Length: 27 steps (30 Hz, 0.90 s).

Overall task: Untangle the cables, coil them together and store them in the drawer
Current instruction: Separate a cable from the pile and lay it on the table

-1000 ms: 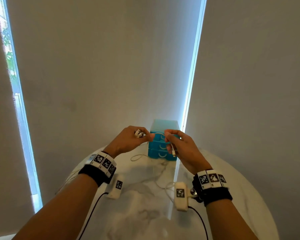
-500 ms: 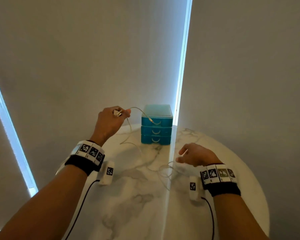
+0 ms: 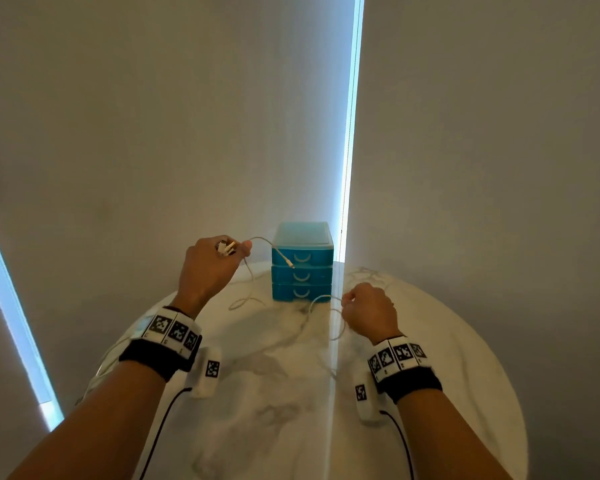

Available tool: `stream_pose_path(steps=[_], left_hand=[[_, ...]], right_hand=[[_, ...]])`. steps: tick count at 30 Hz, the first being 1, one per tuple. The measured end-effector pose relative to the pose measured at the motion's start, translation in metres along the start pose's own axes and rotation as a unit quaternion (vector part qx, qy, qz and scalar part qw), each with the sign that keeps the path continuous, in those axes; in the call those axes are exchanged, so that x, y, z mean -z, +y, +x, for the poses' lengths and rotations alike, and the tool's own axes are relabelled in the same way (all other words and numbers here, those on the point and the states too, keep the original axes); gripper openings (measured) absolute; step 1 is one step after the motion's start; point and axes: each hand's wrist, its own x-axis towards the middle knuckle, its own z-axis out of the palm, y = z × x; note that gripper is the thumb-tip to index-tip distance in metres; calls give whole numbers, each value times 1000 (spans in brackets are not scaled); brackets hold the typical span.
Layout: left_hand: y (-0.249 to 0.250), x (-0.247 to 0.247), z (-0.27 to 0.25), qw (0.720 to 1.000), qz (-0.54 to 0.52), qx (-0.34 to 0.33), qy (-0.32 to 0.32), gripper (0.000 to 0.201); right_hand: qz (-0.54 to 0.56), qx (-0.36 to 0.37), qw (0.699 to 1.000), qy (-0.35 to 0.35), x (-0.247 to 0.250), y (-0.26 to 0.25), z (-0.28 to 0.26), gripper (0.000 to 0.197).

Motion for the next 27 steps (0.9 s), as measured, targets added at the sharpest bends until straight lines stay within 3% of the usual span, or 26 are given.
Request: stream_pose_path(steps=[3, 8, 12, 17, 21, 24, 27], left_hand=[[-2, -4, -1, 1000, 4, 14, -9, 33], [-1, -17, -8, 999, 7, 10, -49, 28], [-4, -31, -14, 995, 18, -10, -100, 27], [-16, -48, -14, 991, 38, 1, -132, 40], [-19, -54, -11, 987, 46, 19, -151, 43], [-15, -51, -12, 990, 40, 29, -135, 53], [0, -37, -15, 996, 4, 59, -68, 64]], right_hand=[[117, 20, 984, 132, 1, -20, -6, 5], [198, 89, 959, 182, -20, -43, -17, 10], [248, 98, 951, 156, -33, -45, -19, 5], [476, 69, 869, 115, -37, -50, -28, 8], [522, 19, 848, 91, -48, -52, -28, 13], [572, 21, 820, 28, -55, -51, -29, 14], [614, 68, 785, -58, -54, -53, -34, 17]])
